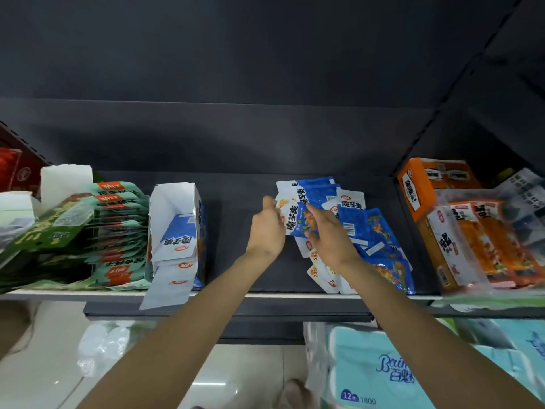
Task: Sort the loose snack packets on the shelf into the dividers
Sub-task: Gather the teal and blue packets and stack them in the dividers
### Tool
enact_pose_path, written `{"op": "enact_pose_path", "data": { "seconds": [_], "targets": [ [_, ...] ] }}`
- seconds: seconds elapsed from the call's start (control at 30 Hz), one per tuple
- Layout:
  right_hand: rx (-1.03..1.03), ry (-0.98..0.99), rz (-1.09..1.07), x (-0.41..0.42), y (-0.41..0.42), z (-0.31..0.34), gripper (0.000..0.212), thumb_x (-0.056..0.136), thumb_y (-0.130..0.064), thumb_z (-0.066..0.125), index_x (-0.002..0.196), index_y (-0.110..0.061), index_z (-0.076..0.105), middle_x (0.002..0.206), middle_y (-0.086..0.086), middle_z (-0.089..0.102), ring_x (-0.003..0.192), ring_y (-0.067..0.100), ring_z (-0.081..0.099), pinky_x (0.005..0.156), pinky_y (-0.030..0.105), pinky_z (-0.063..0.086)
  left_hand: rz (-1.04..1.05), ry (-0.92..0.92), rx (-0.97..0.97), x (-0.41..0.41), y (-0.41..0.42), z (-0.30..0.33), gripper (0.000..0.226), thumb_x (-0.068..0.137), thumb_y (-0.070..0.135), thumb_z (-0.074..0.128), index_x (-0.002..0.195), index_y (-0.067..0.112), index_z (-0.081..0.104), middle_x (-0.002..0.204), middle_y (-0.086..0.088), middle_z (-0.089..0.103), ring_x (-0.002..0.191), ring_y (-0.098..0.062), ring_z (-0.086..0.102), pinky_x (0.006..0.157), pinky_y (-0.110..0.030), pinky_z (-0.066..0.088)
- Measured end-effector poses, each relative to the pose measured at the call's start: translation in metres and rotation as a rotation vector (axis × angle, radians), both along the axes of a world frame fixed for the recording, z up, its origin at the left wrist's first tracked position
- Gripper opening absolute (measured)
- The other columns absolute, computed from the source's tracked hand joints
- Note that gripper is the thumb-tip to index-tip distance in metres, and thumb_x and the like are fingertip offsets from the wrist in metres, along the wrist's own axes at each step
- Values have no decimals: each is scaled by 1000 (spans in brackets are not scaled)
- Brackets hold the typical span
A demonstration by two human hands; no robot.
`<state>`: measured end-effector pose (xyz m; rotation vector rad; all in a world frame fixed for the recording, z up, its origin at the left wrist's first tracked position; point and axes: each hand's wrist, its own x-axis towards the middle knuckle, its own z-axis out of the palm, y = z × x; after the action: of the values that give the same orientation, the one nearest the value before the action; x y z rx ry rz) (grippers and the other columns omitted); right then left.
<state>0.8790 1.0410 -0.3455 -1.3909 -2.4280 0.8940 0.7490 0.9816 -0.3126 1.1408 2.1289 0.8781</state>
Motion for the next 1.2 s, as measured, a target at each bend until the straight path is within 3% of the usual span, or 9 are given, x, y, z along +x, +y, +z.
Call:
{"op": "enact_pose_path", "data": {
  "seconds": [0.1, 0.2, 0.27, 0.47, 0.63, 0.8, 0.97, 1.1, 1.2],
  "targets": [
    [129, 86, 5, -22, -7, 14, 50, 94, -12, 51, 142, -13, 35, 140, 7, 38, 130, 24, 34, 104, 31, 32, -103, 231, 136, -17, -18, 24, 3, 99, 16, 36, 97, 14, 35, 80, -9, 63, 69, -31, 59, 59, -41, 48],
    [114, 271, -47, -47, -19, 35, 22, 92, -11, 56, 113, -7, 55, 107, 2, 57, 104, 16, 54, 78, 13, 37, -142, 323, 251, -40, -40, 47, 11, 100, 22, 37, 102, 12, 42, 84, -8, 64, 71, -29, 60, 62, -41, 48],
    [66, 361, -35, -63, -31, 50, 7, 91, -13, 59, 93, -7, 56, 91, 1, 65, 88, 11, 62, 66, 9, 40, -155, 355, 337, -59, -58, 61, 18, 99, 26, 42, 104, 10, 50, 86, -6, 65, 72, -26, 59, 63, -37, 47],
    [37, 568, 102, -119, -75, 84, 11, 89, -14, 61, 92, -4, 61, 88, 3, 70, 84, 11, 67, 75, 30, 55, -174, 512, 607, -125, -110, 89, 18, 91, 23, 56, 99, 9, 63, 83, -1, 67, 74, -10, 53, 59, -17, 35],
    [13, 588, 103, -159, -105, 93, 11, 88, -13, 62, 93, -4, 65, 89, 1, 70, 82, 6, 67, 73, 27, 56, -144, 541, 657, -167, -137, 92, 17, 92, 24, 54, 99, 11, 63, 86, 2, 68, 74, -6, 54, 58, -19, 41],
    [88, 498, 55, -179, -117, 81, 12, 87, -13, 65, 89, -2, 68, 86, 5, 72, 79, 8, 68, 69, 26, 55, -199, 571, 588, -191, -150, 79, 29, 93, 35, 46, 99, 13, 64, 83, 1, 70, 69, -15, 65, 55, -29, 51],
    [146, 180, 75, -182, -114, 61, 14, 88, -14, 62, 89, -4, 72, 84, 13, 70, 77, 25, 64, 66, 36, 51, -454, 717, 261, -199, -146, 50, 21, 92, 7, 53, 109, 14, 63, 97, -6, 68, 82, -27, 67, 67, -41, 56],
    [-17, 189, 159, -167, -113, 58, 25, 87, -6, 62, 110, -12, 69, 107, 2, 70, 96, 12, 63, 83, 21, 47, -585, 668, -30, -183, -139, 41, 25, 97, 16, 42, 115, 14, 59, 109, -8, 62, 96, -30, 62, 76, -43, 53],
    [-96, 214, 122, -147, -104, 56, 33, 86, -3, 62, 117, -14, 66, 115, 0, 67, 105, 12, 61, 93, 26, 49, -585, 577, -117, -163, -129, 41, 28, 96, 22, 41, 116, 13, 59, 115, -10, 61, 102, -31, 59, 80, -40, 52]
  ]
}}
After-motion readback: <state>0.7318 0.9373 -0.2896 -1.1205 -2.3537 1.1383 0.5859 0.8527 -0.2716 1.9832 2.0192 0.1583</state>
